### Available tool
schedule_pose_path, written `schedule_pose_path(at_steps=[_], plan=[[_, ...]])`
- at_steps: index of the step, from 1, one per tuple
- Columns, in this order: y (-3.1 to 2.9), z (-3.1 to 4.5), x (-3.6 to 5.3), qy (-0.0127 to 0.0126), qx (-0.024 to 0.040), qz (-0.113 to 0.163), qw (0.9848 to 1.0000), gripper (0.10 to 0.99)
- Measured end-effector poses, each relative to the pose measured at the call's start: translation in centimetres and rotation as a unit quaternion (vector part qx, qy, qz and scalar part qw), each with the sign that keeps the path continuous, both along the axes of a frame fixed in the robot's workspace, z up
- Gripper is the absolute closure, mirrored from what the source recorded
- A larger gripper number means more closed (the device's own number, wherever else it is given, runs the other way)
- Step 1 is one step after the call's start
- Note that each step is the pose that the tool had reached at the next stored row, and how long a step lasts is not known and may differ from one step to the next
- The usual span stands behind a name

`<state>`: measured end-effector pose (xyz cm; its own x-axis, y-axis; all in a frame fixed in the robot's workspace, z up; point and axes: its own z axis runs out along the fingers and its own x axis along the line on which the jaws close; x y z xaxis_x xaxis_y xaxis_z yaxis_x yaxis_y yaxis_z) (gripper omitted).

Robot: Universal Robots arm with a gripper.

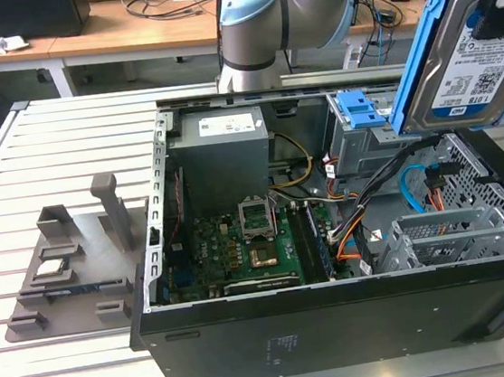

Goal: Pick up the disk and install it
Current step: 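Pick up the disk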

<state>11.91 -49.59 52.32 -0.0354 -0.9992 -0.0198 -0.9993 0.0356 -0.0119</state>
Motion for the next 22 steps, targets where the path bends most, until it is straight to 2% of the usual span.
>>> schedule_pose_path(at_steps=[15,17,18,22], plan=[[-3.05,-0.04,0.0,0.0,0.0,0.0,1.0,0.725],[-5.23,-0.15,0.0,0.0,0.0,0.0,1.0,0.725],[-5.44,-0.35,0.0,0.0,0.0001,0.0,1.0,0.725],[-5.45,-1.42,0.0,0.0,0.0,0.0,1.0,0.725]])
